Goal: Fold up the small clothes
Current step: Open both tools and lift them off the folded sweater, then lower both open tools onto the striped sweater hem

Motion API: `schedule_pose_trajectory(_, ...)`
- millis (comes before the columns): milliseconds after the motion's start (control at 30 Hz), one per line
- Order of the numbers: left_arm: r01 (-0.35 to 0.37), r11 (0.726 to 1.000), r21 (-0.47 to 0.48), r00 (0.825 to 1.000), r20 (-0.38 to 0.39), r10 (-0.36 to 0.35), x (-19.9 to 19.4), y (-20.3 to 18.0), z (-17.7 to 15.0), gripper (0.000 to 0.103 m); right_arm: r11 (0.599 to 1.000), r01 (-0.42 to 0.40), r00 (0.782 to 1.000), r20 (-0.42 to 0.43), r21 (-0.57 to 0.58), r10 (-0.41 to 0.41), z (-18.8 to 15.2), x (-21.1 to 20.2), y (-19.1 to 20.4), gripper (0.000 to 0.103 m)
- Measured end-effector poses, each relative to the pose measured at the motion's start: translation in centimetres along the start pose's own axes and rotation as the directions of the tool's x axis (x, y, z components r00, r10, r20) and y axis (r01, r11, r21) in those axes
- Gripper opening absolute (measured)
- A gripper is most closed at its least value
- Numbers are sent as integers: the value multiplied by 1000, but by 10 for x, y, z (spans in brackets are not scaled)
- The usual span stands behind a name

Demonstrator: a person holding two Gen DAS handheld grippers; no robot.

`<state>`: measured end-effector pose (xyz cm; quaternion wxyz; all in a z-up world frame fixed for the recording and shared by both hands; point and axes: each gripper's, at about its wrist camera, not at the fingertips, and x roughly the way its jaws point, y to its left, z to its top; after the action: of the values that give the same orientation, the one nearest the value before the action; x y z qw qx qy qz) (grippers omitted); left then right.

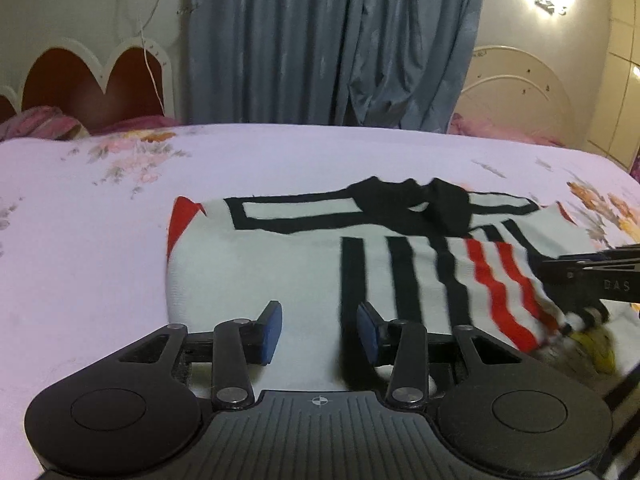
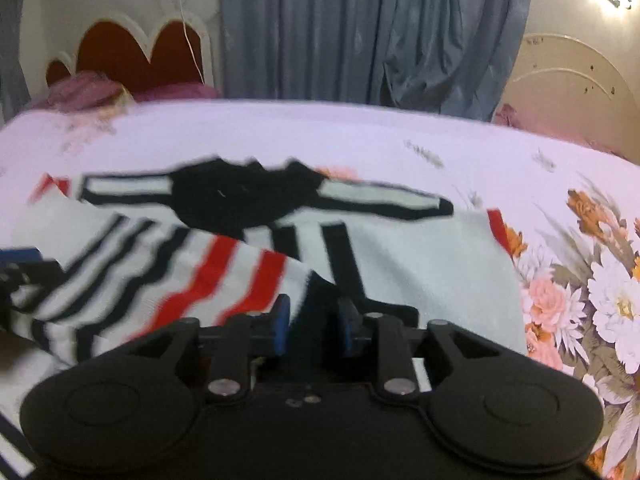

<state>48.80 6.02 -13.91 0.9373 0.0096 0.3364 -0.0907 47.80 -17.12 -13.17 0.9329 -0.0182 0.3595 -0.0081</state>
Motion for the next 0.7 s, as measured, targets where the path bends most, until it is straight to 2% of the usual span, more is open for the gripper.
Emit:
schedule_pose_trajectory(100,-13,1000,12,1000,-4,13,-12,-9,-11,41,998,-56,998,-2,-21,55,-6,-9,20,26)
schedule_pose_trajectory(233,-29,999,22,999,-43,30,-9,-16,-25,42,992,-105,994,-25,-76,103,-18,-6,44,25)
schedule_pose_trajectory(333,-15,1000,-8,998,-61,14,-9,-9,-28,43,990,-85,995,-53,-109,79,-24,1,46,23)
schedule_pose_trajectory(467,-4,1000,-6,999,-45,3,-8,-5,-35,45,993,-78,996,-51,-86,73,-26,1,37,23)
schedule_pose_trajectory(600,-7,1000,-10,999,-53,7,-11,-6,-30,45,992,-59,997,-63,-110,52,-24,0,43,23)
schedule_pose_trajectory(700,-22,1000,21,1000,13,22,-20,-2,-15,45,997,-35,999,-28,-67,33,-17,-8,35,25)
